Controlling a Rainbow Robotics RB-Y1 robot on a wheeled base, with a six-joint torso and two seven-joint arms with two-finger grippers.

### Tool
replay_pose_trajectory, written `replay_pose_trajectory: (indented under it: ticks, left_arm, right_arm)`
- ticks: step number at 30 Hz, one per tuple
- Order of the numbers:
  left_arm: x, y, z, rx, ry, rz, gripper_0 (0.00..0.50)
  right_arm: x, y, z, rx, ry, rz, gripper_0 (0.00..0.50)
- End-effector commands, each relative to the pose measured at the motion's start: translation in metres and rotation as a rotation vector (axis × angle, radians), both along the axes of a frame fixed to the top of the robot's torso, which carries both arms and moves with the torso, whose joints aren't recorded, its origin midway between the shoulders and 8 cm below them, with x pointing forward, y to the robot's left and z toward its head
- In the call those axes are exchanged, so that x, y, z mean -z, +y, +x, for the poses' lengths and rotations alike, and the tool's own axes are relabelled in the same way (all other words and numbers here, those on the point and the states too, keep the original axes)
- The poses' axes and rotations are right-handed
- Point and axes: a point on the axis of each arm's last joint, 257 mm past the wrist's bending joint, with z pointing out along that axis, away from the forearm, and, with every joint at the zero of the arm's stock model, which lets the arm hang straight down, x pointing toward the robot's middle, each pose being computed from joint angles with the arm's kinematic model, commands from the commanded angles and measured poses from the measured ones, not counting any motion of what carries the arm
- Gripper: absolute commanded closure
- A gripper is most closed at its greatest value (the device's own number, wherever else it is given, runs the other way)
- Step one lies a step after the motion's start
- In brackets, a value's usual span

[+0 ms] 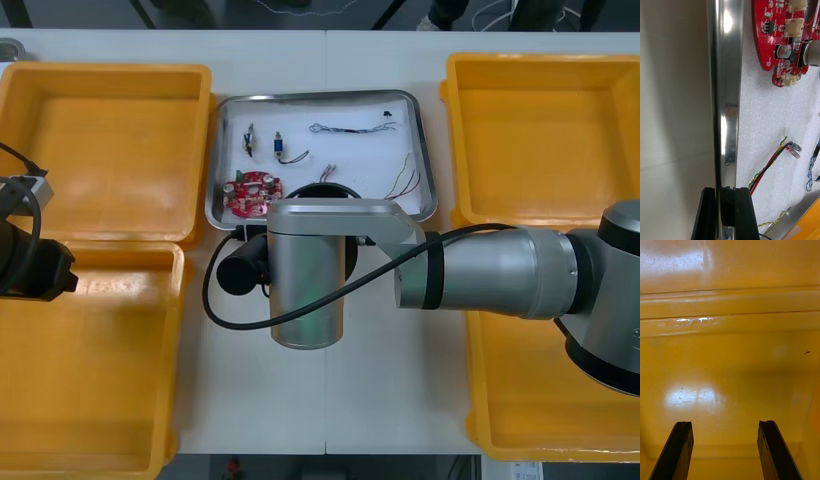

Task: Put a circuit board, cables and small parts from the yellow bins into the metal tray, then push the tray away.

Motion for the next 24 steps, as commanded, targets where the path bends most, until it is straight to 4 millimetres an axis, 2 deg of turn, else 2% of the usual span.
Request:
replay_pose_trajectory:
  ticks: [1, 9, 19, 24]
  left_arm:
    - [-0.011, 0.018, -0.003, -0.014, -0.013, 0.037, 0.0]
    - [-0.011, 0.018, -0.003, -0.014, -0.013, 0.037, 0.0]
    - [-0.011, 0.018, -0.003, -0.014, -0.013, 0.037, 0.0]
    - [-0.011, 0.018, -0.003, -0.014, -0.013, 0.037, 0.0]
  right_arm:
    - [-0.044, 0.007, 0.028, -0.027, -0.075, -0.005, 0.5]
    - [-0.052, 0.008, 0.057, -0.035, -0.092, 0.018, 0.5]
    - [-0.057, 0.005, 0.081, 0.034, -0.081, 0.076, 0.5]
    - [-0.056, 0.008, 0.091, 0.016, -0.087, 0.096, 0.5]
